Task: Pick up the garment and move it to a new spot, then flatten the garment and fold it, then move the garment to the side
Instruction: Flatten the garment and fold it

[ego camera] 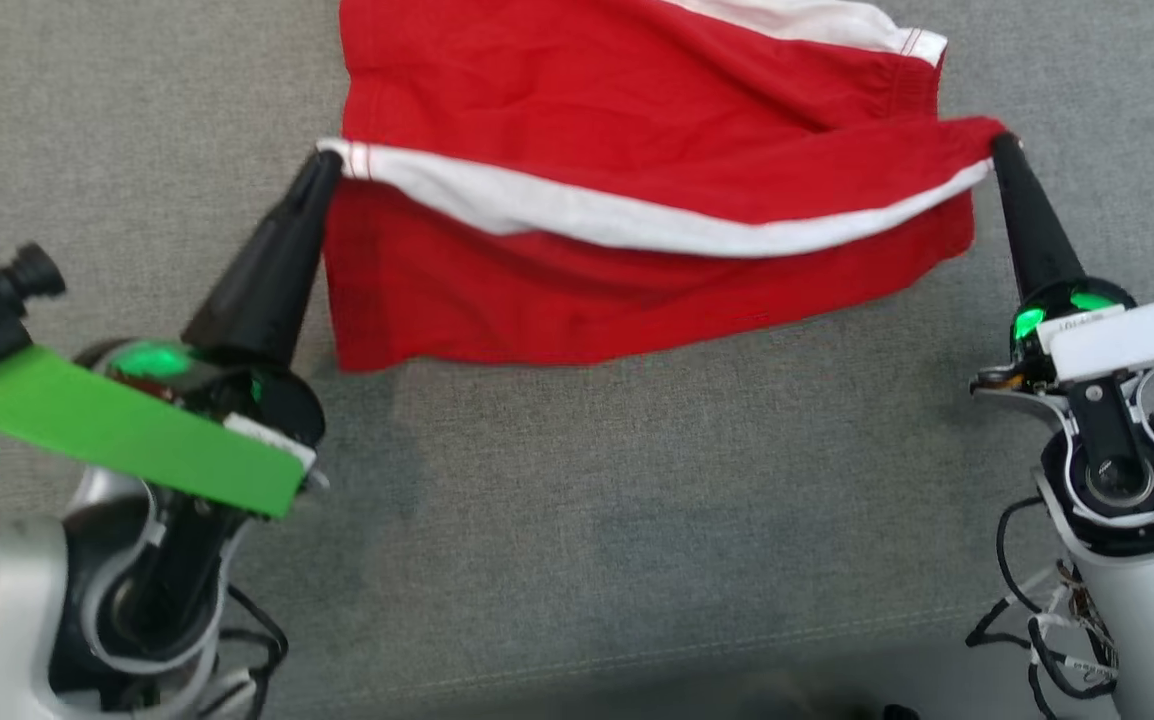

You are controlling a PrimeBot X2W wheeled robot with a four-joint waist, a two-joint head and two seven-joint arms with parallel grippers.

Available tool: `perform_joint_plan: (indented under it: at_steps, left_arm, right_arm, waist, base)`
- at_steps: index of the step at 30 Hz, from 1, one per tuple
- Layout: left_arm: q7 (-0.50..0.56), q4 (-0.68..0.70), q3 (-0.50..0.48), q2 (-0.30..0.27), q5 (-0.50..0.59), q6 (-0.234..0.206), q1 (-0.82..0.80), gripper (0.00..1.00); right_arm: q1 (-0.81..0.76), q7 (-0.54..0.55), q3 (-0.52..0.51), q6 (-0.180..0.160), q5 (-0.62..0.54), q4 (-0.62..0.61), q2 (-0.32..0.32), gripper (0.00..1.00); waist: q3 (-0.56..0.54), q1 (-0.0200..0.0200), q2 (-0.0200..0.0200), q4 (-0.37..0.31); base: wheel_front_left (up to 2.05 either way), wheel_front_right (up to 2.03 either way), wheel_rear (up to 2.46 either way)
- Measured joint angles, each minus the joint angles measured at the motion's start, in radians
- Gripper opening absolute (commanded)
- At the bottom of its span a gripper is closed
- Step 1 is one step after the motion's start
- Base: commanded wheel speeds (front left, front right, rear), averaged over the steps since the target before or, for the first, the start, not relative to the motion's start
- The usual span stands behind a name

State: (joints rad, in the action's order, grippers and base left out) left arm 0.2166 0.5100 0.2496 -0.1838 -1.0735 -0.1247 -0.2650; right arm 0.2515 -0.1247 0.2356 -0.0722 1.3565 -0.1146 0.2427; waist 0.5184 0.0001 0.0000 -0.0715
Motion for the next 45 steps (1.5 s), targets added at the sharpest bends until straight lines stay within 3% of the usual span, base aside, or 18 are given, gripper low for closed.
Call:
perform_joint_plan:
  at_steps: [7,19,31,35,41,42,43,44,45]
  left_arm:
    - [0.112,-0.110,-0.085,0.013,0.049,0.000,-0.244,0.00]
    - [0.228,-0.288,-0.109,0.071,0.112,0.000,-0.488,0.00]
    - [0.276,-0.408,-0.130,0.105,0.159,0.000,-0.605,0.00]
    - [0.285,-0.441,-0.158,0.112,0.166,0.000,-0.618,0.00]
    - [0.303,-0.529,-0.186,0.125,0.183,0.000,-0.628,0.00]
    - [0.304,-0.545,-0.189,0.126,0.188,0.000,-0.629,0.00]
    - [0.305,-0.557,-0.192,0.127,0.200,0.000,-0.630,0.00]
    - [0.306,-0.568,-0.196,0.128,0.215,0.000,-0.633,0.00]
    - [0.306,-0.577,-0.202,0.129,0.222,0.000,-0.638,0.00]
  right_arm:
    - [0.121,0.008,-0.006,-0.003,0.010,0.017,-0.035,0.00]
    - [0.193,0.002,-0.029,-0.009,0.045,0.061,-0.074,0.00]
    - [0.240,-0.007,-0.031,-0.009,0.074,0.028,-0.124,0.00]
    - [0.259,-0.006,-0.029,-0.027,0.081,0.031,-0.136,0.00]
    - [0.281,-0.017,-0.061,-0.044,0.097,0.117,-0.141,0.00]
    - [0.285,-0.017,-0.061,-0.045,0.097,0.131,-0.142,0.06]
    - [0.291,-0.017,-0.063,-0.047,0.101,0.143,-0.146,0.30]
    - [0.298,-0.017,-0.064,-0.052,0.105,0.155,-0.150,0.38]
    - [0.306,-0.017,-0.063,-0.052,0.105,0.165,-0.150,0.73]
  waist:
    - [0.096,0.0001,0.0000,-0.028]
    - [0.155,0.0000,0.0000,-0.088]
    - [0.123,0.0000,0.0000,-0.093]
    - [0.121,0.0000,0.0000,-0.097]
    - [0.130,0.0000,0.0000,-0.096]
    - [0.131,0.0000,0.0000,-0.096]
    - [0.132,0.0000,0.0000,-0.095]
    - [0.133,0.0000,0.0000,-0.095]
    - [0.134,0.0000,0.0000,-0.094]
  base:
    - [0.00,0.00,0.00]
    - [0.00,0.00,0.00]
    - [0.00,0.00,0.00]
    - [0.00,0.00,0.00]
    - [0.00,0.00,0.00]
    - [0.00,0.00,0.00]
    - [0.00,0.00,0.00]
    - [0.00,0.00,0.00]
    - [0.00,0.00,0.00]
